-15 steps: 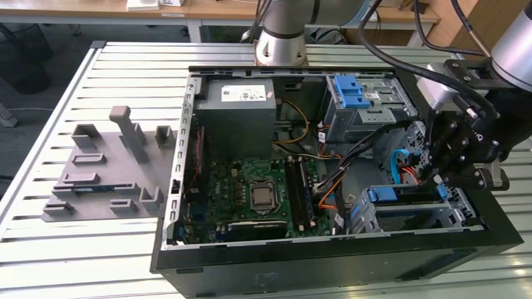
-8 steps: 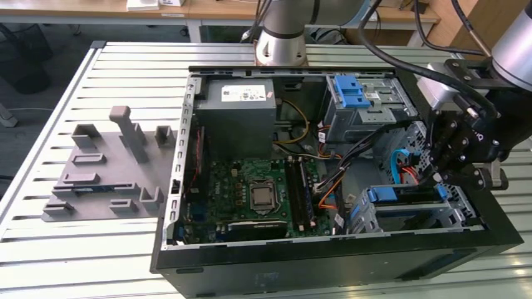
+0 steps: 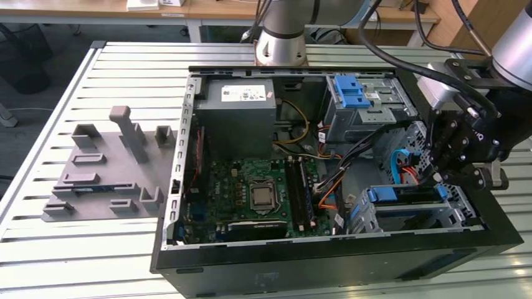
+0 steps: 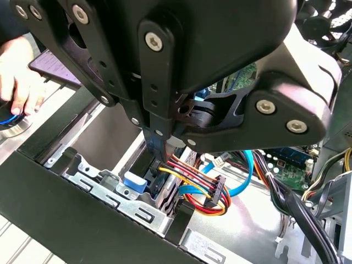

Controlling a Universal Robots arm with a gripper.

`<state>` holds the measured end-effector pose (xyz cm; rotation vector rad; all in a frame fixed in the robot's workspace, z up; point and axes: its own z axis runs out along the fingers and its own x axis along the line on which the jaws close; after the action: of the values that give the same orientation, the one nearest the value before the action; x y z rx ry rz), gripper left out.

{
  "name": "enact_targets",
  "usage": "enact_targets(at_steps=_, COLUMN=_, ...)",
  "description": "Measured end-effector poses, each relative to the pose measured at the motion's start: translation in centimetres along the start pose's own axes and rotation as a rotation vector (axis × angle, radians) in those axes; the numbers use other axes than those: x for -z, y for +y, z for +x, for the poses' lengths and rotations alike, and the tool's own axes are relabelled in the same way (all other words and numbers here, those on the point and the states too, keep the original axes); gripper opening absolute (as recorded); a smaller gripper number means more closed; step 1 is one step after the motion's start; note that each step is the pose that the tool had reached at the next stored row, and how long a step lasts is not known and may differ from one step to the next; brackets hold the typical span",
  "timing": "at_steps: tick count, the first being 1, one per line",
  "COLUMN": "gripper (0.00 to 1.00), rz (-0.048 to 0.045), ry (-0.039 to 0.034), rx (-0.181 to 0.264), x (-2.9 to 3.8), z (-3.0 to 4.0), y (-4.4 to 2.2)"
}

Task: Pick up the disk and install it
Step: 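Insert the second disk wire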

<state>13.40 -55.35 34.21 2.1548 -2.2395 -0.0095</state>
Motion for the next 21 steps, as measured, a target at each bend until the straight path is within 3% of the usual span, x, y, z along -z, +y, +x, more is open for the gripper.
enact_targets(at_steps=7, gripper=0.11, rz=0.0011, ry=0.0001, rx=0.000, x=0.00, z=0.00, y=0.27)
enact_targets(at_steps=11, gripper=0.11, rz=0.0142, ry=-0.0004, rx=0.000, x=-0.03, z=0.06, y=1.54)
enact_targets(at_steps=14, gripper=0.11, rz=0.0160, ry=-0.0007, rx=0.000, x=0.06, z=0.07, y=1.59)
enact_targets(at_steps=21, gripper=0.11, rz=0.0161, ry=-0.0011, rx=0.000, x=2.15, z=0.10, y=1.68)
